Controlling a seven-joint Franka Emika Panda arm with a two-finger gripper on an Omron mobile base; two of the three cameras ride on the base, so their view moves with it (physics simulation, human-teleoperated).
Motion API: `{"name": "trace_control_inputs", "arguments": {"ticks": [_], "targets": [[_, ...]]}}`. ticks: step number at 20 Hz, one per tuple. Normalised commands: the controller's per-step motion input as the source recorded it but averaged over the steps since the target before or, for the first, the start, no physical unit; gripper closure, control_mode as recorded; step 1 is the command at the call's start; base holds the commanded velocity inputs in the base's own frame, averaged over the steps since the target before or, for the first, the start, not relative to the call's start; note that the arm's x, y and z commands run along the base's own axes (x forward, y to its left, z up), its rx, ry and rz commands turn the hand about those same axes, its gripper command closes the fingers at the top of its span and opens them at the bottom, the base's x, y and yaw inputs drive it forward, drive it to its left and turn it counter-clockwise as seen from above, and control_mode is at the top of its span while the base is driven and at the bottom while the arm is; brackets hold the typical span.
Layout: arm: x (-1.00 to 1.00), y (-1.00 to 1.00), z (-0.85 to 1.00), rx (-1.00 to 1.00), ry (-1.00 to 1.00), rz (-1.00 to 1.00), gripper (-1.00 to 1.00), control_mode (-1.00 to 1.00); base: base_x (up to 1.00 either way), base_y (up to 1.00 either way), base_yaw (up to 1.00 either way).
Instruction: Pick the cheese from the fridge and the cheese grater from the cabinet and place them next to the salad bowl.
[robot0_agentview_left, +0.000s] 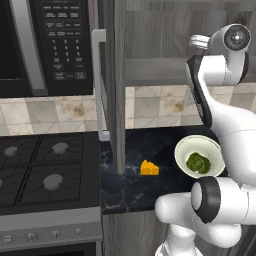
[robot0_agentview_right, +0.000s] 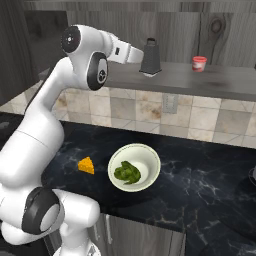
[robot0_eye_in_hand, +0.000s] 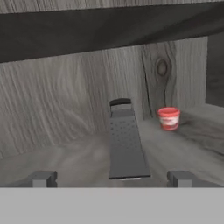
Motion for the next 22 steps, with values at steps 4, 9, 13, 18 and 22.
{"name": "trace_control_inputs", "arguments": {"ticks": [4,9,13,18,22], "targets": [[0.24,-0.32,-0.08,0.00,0.00,0.00,-1.00,-1.00,0.00,0.00,0.00],[0.06,-0.10,-0.22,0.00,-0.16,0.00,-1.00,-1.00,0.00,0.00,0.00],[0.03,-0.03,-0.26,0.00,-0.21,0.00,-1.00,-1.00,0.00,0.00,0.00],[0.06,-0.01,-0.26,-0.03,-0.17,0.00,-1.00,-1.00,0.00,0.00,0.00],[0.05,-0.14,-0.05,-0.13,-0.03,0.00,-1.00,-1.00,0.00,0.00,0.00]]}}
